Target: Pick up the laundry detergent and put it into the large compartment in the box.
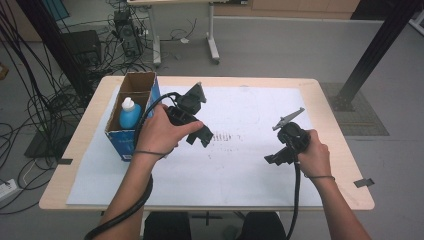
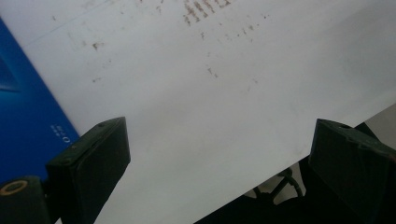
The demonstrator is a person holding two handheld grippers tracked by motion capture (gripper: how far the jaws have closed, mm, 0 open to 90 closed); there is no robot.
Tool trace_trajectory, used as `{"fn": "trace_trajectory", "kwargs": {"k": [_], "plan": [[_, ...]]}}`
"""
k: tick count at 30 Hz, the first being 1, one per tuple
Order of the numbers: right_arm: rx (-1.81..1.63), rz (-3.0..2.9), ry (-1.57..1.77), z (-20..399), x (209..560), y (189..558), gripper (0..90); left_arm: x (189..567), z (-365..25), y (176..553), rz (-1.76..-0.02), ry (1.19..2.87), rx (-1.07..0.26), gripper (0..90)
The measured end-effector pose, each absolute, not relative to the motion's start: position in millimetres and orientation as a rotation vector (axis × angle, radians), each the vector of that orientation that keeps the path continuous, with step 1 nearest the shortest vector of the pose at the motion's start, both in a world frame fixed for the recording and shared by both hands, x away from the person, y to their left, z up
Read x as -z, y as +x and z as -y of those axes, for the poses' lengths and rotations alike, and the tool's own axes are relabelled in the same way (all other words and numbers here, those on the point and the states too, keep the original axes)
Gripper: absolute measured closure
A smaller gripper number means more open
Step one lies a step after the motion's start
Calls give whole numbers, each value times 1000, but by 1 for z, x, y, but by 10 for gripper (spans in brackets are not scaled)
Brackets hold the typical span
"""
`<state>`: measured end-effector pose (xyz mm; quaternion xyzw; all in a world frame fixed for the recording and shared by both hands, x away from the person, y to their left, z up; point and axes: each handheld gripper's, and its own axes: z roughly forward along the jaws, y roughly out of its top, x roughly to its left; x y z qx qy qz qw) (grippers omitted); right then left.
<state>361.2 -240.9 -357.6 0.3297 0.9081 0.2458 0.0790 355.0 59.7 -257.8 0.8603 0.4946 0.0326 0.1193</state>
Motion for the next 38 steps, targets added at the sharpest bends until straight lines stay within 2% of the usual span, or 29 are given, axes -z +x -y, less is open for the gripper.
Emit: {"fn": "trace_trajectory", "kwargs": {"k": [14,38], "plan": [[-736,-2715,991,243,358,361,67,290,-44,352,-1430,2540,-49,58],[-740,-2706,979,240,352,355,63,289,-46,349,-1430,2530,-38,57]]}}
